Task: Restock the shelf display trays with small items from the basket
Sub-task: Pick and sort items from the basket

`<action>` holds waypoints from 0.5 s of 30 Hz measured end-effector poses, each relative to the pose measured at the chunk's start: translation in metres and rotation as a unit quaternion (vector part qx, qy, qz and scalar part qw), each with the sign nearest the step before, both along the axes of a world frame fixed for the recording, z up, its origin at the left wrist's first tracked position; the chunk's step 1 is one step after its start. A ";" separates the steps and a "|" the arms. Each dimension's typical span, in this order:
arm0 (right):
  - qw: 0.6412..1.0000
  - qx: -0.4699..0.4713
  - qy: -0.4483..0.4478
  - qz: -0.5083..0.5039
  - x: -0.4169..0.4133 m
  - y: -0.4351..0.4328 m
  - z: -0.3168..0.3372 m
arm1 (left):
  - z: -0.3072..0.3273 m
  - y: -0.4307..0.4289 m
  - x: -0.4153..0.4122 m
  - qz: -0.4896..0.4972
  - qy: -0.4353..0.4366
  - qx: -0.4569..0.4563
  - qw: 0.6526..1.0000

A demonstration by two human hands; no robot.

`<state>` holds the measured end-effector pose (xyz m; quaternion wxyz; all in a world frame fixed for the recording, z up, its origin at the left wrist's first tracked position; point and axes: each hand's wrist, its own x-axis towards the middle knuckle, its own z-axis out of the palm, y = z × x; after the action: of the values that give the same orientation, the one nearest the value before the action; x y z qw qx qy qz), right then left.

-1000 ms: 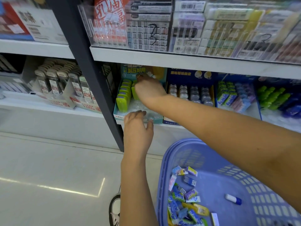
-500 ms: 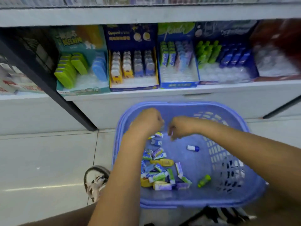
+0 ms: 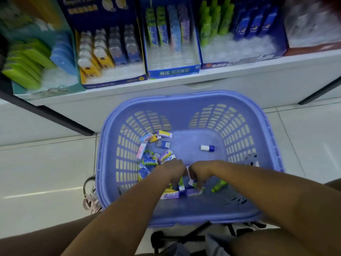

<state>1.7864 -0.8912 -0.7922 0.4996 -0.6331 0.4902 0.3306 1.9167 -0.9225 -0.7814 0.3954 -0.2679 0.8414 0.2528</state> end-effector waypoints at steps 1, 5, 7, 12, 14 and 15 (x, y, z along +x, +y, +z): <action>1.000 -0.008 -0.003 0.004 -0.001 0.002 -0.003 | -0.005 0.000 0.001 -0.015 0.006 -0.008 1.000; 0.999 -0.033 -0.008 0.030 -0.001 0.010 -0.016 | -0.021 0.005 0.005 -0.050 0.036 -0.048 0.997; 0.998 -0.047 -0.008 0.035 -0.001 0.014 -0.020 | -0.025 0.005 0.006 -0.042 0.055 -0.073 0.995; 0.994 -0.109 0.000 0.005 -0.004 0.008 -0.018 | -0.026 -0.010 0.011 0.121 0.102 -0.091 0.983; 0.992 -0.120 0.005 -0.032 -0.011 0.001 -0.016 | -0.022 -0.019 0.014 0.246 0.129 -0.059 0.959; 0.991 -0.123 0.009 -0.048 -0.015 -0.002 -0.015 | -0.019 -0.022 0.016 0.306 0.137 -0.039 0.942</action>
<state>1.7714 -0.8931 -0.8075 0.4284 -0.6626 0.5617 0.2490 1.9323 -0.9449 -0.8004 0.1698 -0.4902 0.7741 0.3629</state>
